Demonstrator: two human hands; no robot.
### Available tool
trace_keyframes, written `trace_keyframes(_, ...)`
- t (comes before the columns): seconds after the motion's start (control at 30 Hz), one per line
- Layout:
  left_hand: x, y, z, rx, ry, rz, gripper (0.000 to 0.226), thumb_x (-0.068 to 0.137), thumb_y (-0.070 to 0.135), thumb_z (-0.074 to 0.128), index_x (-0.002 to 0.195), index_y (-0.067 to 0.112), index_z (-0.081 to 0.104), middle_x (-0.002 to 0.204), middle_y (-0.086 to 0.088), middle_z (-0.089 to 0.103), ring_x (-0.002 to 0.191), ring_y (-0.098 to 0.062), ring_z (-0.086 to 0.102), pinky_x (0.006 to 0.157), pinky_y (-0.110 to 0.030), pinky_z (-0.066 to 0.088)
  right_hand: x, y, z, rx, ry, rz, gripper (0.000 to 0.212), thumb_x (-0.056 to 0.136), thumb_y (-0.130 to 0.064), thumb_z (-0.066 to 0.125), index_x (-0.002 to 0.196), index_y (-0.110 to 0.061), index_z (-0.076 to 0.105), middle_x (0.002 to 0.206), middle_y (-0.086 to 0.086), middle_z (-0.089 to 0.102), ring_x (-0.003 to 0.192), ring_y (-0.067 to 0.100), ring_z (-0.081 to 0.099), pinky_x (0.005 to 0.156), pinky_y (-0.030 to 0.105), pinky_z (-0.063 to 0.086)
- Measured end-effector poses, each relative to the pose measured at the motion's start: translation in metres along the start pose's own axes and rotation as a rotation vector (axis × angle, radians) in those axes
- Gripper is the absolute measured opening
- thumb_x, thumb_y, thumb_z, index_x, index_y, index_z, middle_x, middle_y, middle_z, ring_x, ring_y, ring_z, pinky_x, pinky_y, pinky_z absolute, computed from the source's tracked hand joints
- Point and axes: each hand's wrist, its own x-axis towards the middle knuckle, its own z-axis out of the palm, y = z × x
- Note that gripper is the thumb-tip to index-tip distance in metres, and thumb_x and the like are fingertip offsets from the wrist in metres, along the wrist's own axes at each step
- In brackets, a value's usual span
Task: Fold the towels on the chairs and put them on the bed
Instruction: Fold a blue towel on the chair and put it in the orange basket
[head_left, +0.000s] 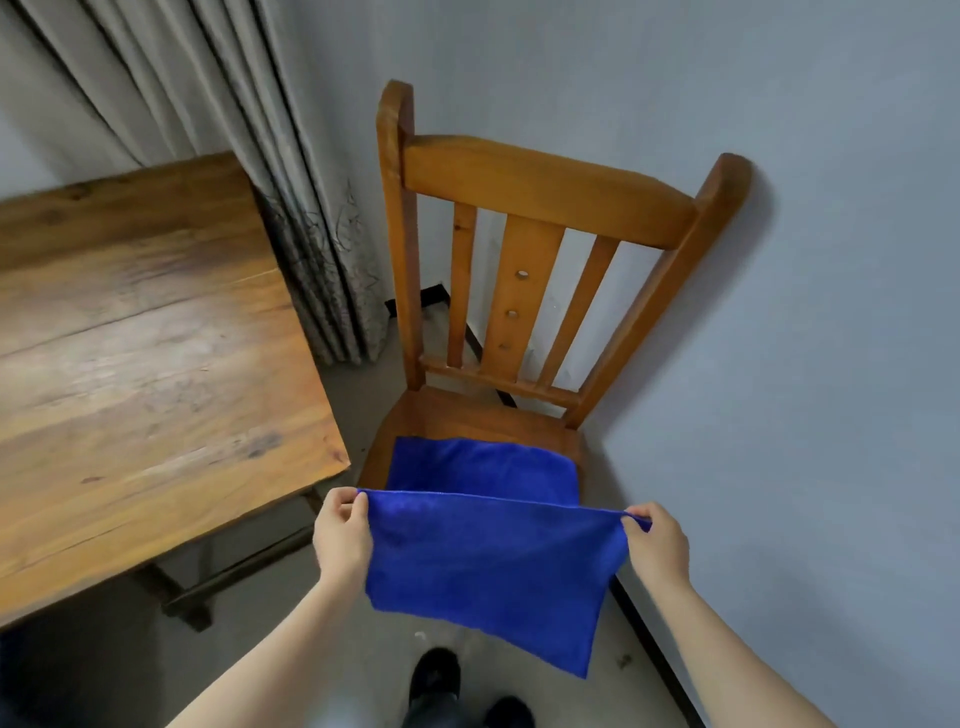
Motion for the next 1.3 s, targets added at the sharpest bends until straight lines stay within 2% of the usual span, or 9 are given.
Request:
trace_keyframes(0.13, 0.052, -0.014, 0.046, 0.063, 0.017, 0.002, 0.015, 0.098, 0.019, 0.041, 0.103, 0.012, 0.053, 0.097, -0.005, 0.056, 0.092, -0.022, 0.053, 0.087, -0.040, 0.043, 0.061, 0.014, 0.041, 0.040, 0.058, 0.039, 0.011, 0.090, -0.004, 0.051, 0.097, -0.003, 0.060, 0.090, 0.007, 0.057, 0.085, 0.024, 0.051, 0.073, 0.026, 0.036)
trace_keyframes(0.23, 0.082, -0.025, 0.075, 0.097, 0.016, -0.045, 0.016, 0.099, 0.025, 0.038, 0.106, 0.015, 0.048, 0.096, -0.004, 0.052, 0.090, -0.022, 0.052, 0.085, -0.040, 0.042, 0.098, 0.019, 0.064, 0.035, 0.077, 0.042, 0.009, 0.090, -0.006, 0.052, 0.093, -0.006, 0.060, 0.086, 0.008, 0.056, 0.085, 0.026, 0.052, 0.070, 0.026, 0.032)
trace_keyframes(0.4, 0.132, -0.055, 0.111, 0.218, 0.070, 0.044, 0.016, 0.099, 0.024, 0.037, 0.104, 0.015, 0.049, 0.087, 0.000, 0.052, 0.088, -0.022, 0.056, 0.081, -0.036, 0.043, 0.156, 0.034, 0.104, -0.045, 0.069, -0.004, 0.014, 0.091, -0.008, 0.052, 0.098, -0.002, 0.062, 0.095, 0.014, 0.063, 0.084, 0.026, 0.051, 0.071, 0.025, 0.032)
trace_keyframes(0.63, 0.176, -0.069, 0.135, 0.338, 0.105, 0.028, 0.023, 0.099, 0.022, 0.038, 0.109, 0.007, 0.052, 0.095, -0.007, 0.053, 0.086, -0.021, 0.050, 0.077, -0.035, 0.042, 0.204, 0.036, 0.138, -0.192, -0.105, -0.061, 0.016, 0.092, -0.011, 0.052, 0.101, -0.002, 0.062, 0.098, 0.015, 0.063, 0.087, 0.026, 0.051, 0.070, 0.024, 0.031)
trace_keyframes(0.77, 0.186, -0.070, 0.138, 0.353, 0.096, -0.004, 0.021, 0.098, 0.021, 0.040, 0.106, 0.008, 0.054, 0.094, -0.005, 0.051, 0.086, -0.021, 0.050, 0.076, -0.033, 0.041, 0.214, 0.036, 0.146, -0.249, -0.169, -0.058, 0.014, 0.092, -0.009, 0.051, 0.099, -0.003, 0.062, 0.088, 0.006, 0.055, 0.082, 0.020, 0.047, 0.069, 0.023, 0.031)
trace_keyframes(0.97, 0.199, -0.065, 0.142, 0.313, -0.056, -0.056, 0.020, 0.095, 0.019, 0.049, 0.105, 0.006, 0.059, 0.101, -0.007, 0.057, 0.095, -0.024, 0.053, 0.088, -0.038, 0.045, 0.217, 0.037, 0.156, -0.260, -0.268, -0.115, 0.007, 0.089, -0.009, 0.054, 0.089, -0.009, 0.062, 0.101, 0.010, 0.052, 0.083, 0.019, 0.050, 0.075, 0.024, 0.036)
trace_keyframes(1.07, 0.200, -0.062, 0.145, 0.255, -0.070, -0.095, 0.016, 0.094, 0.019, 0.050, 0.102, 0.008, 0.058, 0.098, -0.004, 0.056, 0.090, -0.019, 0.050, 0.081, -0.032, 0.043, 0.219, 0.040, 0.159, -0.187, -0.303, -0.034, 0.008, 0.088, -0.013, 0.058, 0.081, -0.016, 0.061, 0.107, 0.015, 0.056, 0.086, 0.024, 0.057, 0.077, 0.030, 0.045)
trace_keyframes(1.17, 0.198, -0.059, 0.149, 0.171, -0.069, -0.155, 0.010, 0.093, 0.020, 0.053, 0.094, 0.011, 0.059, 0.084, 0.002, 0.055, 0.081, -0.014, 0.049, 0.072, -0.027, 0.040, 0.219, 0.038, 0.156, -0.044, -0.343, 0.098, 0.008, 0.091, -0.015, 0.054, 0.084, -0.016, 0.059, 0.095, 0.009, 0.059, 0.089, 0.025, 0.057, 0.072, 0.030, 0.044)
trace_keyframes(1.3, 0.193, -0.057, 0.154, 0.165, -0.086, -0.204, 0.011, 0.092, 0.022, 0.055, 0.086, 0.013, 0.059, 0.077, 0.005, 0.054, 0.077, -0.014, 0.048, 0.075, -0.031, 0.040, 0.222, 0.035, 0.152, 0.054, -0.378, 0.260, 0.015, 0.093, -0.016, 0.051, 0.078, -0.017, 0.056, 0.083, 0.008, 0.057, 0.074, 0.021, 0.053, 0.060, 0.026, 0.040)
